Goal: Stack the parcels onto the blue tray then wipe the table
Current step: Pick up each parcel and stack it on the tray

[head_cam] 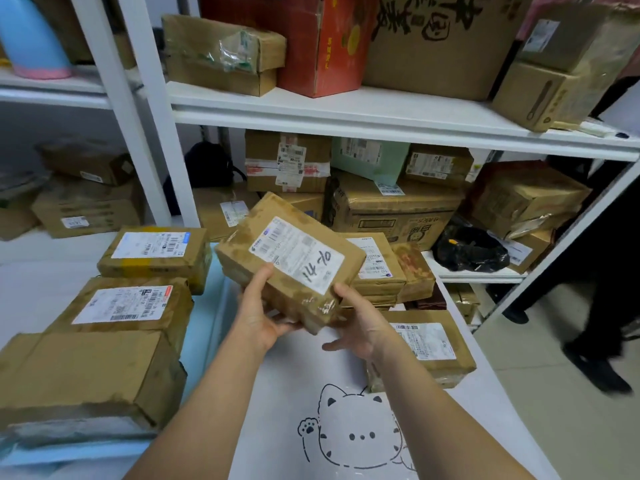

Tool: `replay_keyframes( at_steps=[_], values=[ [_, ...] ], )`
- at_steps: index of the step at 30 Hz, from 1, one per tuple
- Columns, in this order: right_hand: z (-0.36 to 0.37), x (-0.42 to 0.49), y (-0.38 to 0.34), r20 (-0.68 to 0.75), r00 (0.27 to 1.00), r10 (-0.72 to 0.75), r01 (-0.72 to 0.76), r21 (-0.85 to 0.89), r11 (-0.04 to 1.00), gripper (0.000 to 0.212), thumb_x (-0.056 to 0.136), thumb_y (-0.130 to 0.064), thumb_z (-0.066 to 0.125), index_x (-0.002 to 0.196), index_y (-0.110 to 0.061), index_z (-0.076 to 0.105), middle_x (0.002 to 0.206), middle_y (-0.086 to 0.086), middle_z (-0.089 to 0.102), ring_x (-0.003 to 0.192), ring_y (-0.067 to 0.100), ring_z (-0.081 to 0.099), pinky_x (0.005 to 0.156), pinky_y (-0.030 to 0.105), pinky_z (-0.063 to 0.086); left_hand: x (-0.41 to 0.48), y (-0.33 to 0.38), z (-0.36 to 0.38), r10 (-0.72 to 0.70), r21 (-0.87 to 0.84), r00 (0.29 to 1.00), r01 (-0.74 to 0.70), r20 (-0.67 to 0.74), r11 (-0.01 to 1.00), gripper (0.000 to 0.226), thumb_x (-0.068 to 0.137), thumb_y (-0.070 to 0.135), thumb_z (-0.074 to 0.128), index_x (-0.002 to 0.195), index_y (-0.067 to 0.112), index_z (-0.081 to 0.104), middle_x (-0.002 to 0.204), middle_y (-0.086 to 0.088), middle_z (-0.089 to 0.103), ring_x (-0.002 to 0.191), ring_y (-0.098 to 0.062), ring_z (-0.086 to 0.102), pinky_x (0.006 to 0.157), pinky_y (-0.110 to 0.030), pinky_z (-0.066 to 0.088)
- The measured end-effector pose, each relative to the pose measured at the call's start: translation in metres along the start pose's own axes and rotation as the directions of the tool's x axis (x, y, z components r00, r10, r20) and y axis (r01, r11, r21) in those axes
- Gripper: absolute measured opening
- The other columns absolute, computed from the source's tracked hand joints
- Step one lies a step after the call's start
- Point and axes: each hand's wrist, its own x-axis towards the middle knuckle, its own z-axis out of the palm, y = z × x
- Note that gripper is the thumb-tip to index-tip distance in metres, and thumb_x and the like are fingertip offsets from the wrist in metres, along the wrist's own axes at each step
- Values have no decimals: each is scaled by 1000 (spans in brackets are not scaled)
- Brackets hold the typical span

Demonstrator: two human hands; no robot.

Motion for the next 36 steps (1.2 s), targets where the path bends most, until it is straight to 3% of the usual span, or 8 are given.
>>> replay_keyframes(
  at_steps=[3, 7, 11, 15, 20, 24, 29, 36],
  values=[
    [17, 12, -9, -28, 999, -19, 18, -33, 999, 88, 47, -47, 76, 129, -26, 50, 114, 6, 64, 100, 27, 60, 75, 47, 52, 3, 10, 6, 22, -11, 1000, -22, 20, 1000, 76, 67, 39, 78, 133, 32, 41, 125, -14, 55, 111, -38, 54, 77, -68, 48],
    [51, 31, -22, -92, 994, -63, 61, -16, 998, 81, 48, -49, 72, 124, -25, 55, 105, 6, 66, 94, 26, 59, 73, 40, 49, 11, 44, -1, 183, 109, 978, -172, -99, 979, 94, 68, 41, 80, 143, 27, 26, 139, -3, 48, 127, -28, 46, 104, -62, 32],
    [86, 46, -30, -107, 993, -58, 55, -27, 998, 42, 72, -45, 67, 108, -23, 60, 108, 9, 65, 97, 27, 57, 83, 46, 49, 18, 94, -19, 396, 209, 882, -350, -255, 913, 104, 68, 52, 75, 147, 39, 8, 149, -1, 33, 131, -28, 40, 107, -55, 33],
    [130, 63, -33, -84, 996, -20, 16, -41, 999, 27, 81, -46, 64, 95, -24, 59, 101, 9, 63, 96, 25, 56, 95, 48, 47, 28, 142, -48, 457, 302, 836, -371, -304, 878, 95, 58, 70, 65, 139, 37, 28, 136, -2, 44, 118, -29, 50, 99, -50, 44],
    [188, 91, -35, -81, 997, -10, 2, -93, 996, 36, 76, -55, 66, 94, -24, 62, 104, 7, 66, 100, 25, 59, 95, 46, 48, 42, 187, -84, 511, 393, 794, -377, -329, 839, 62, 83, 57, 57, 133, 27, 34, 129, 0, 48, 108, -20, 50, 90, -35, 44],
    [228, 111, -33, -91, 996, 4, -16, -123, 992, 60, 70, -61, 68, 116, -23, 59, 113, 6, 65, 107, 24, 57, 90, 44, 48, 50, 215, -105, 517, 462, 763, -325, -387, 825, 63, 86, 58, 52, 136, 26, 31, 135, -1, 44, 114, -21, 48, 89, -35, 40],
    [257, 125, -30, -110, 994, 24, -38, -127, 991, 67, 74, -61, 66, 127, -23, 50, 113, 3, 60, 107, 23, 54, 88, 42, 45, 63, 232, -127, 498, 498, 746, -259, -441, 828, 65, 86, 60, 48, 137, 24, 29, 140, -5, 41, 123, -25, 45, 95, -37, 40],
    [266, 138, -21, -153, 987, 49, -73, -159, 985, 84, 69, -71, 64, 137, -25, 41, 130, 3, 54, 116, 26, 51, 100, 47, 43, 74, 231, -139, 447, 507, 766, -185, -463, 842, 69, 86, 62, 47, 139, 23, 27, 141, -7, 40, 123, -27, 45, 97, -40, 41]
  ],
)
